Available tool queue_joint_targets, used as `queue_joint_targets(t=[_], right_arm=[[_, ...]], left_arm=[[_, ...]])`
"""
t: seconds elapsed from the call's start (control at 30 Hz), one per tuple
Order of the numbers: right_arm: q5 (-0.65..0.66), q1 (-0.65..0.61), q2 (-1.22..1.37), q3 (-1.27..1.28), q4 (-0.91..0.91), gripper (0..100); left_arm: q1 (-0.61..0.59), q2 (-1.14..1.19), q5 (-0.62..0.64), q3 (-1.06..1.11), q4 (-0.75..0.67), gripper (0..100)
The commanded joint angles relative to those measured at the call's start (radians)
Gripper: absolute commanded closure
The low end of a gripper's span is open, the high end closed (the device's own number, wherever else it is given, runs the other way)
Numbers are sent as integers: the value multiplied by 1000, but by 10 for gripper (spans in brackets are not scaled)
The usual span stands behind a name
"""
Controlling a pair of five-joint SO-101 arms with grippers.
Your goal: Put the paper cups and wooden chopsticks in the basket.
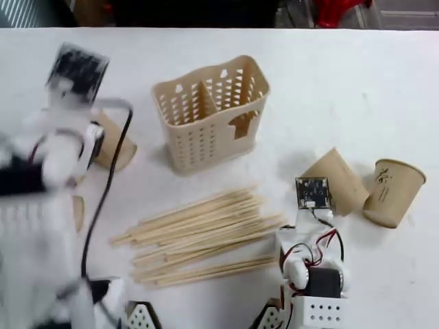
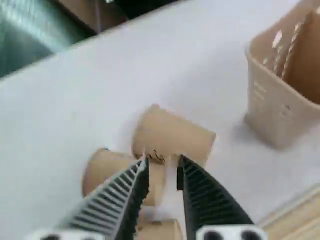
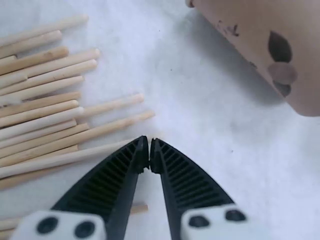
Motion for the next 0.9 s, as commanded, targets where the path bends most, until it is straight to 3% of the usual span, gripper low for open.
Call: queue_joint_targets(t=[0.0,0.37,0.57,0.87], right_arm=[[6,8,-5,8,8,981],[6,8,-5,8,8,981],[6,8,-5,8,8,981],[6,8,-5,8,8,981]], left_arm=[[7,274,51,-137,58,890],[156,526,325,-172,-46,890],[168,627,480,-172,-75,891],[177,526,497,48,-252,891]])
